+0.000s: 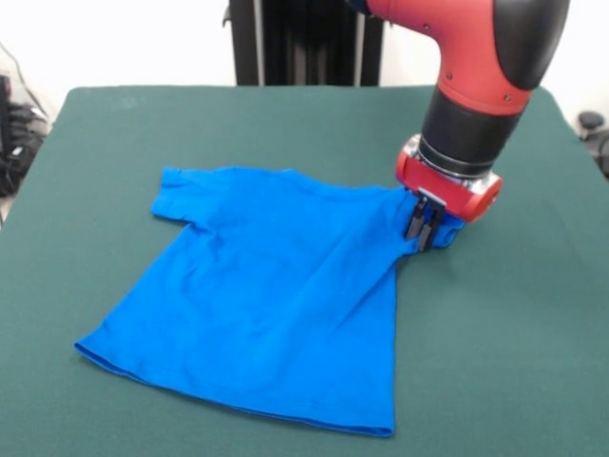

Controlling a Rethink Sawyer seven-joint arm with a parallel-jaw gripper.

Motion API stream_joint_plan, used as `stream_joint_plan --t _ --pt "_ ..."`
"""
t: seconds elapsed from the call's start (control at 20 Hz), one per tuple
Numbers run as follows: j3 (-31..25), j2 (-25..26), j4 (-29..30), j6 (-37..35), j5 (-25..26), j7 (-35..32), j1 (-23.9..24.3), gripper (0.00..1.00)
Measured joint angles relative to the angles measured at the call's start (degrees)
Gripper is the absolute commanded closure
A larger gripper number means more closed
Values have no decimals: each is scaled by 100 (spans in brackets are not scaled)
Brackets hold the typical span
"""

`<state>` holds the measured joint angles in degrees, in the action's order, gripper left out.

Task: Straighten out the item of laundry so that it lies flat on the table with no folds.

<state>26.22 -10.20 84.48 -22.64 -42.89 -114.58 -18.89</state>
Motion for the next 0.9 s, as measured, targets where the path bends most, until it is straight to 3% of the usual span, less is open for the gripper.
stream_joint_plan --t 0.9 --pt "2 58 -54 -1 0 -5 0 100"
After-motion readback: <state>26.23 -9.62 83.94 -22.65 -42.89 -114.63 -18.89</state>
